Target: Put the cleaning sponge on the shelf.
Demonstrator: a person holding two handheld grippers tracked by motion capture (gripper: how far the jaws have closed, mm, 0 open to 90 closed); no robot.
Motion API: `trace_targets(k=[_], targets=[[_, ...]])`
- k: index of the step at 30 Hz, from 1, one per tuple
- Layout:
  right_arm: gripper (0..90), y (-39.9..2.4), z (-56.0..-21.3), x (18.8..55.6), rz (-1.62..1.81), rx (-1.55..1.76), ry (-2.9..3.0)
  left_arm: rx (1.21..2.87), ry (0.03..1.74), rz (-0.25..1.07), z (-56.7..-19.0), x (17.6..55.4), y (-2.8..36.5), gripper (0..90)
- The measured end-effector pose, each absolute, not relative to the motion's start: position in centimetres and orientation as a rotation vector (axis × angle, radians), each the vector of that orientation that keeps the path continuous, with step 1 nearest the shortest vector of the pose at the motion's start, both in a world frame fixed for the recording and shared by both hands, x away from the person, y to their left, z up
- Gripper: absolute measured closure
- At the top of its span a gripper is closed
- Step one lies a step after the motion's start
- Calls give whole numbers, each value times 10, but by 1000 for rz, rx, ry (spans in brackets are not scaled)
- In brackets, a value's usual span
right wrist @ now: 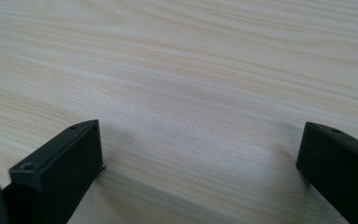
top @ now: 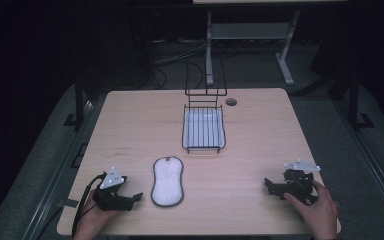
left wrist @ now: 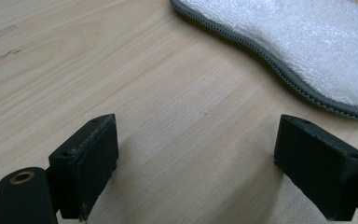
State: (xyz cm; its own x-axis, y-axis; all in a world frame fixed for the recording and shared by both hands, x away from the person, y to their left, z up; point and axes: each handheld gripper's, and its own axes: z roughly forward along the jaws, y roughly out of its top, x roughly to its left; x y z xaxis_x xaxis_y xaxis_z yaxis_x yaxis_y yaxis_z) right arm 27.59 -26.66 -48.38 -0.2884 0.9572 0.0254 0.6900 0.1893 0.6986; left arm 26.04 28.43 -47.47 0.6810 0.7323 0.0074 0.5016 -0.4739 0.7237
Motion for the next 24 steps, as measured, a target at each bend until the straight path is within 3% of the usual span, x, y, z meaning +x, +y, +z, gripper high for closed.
trace_targets(k=[19,24], targets=[[0,-266,-484,276,856,1546,2049,2189,945,394,-470,259,280,144],[0,-266,-484,276,856,1546,2050,2182,937,364,-463,257,278,237]])
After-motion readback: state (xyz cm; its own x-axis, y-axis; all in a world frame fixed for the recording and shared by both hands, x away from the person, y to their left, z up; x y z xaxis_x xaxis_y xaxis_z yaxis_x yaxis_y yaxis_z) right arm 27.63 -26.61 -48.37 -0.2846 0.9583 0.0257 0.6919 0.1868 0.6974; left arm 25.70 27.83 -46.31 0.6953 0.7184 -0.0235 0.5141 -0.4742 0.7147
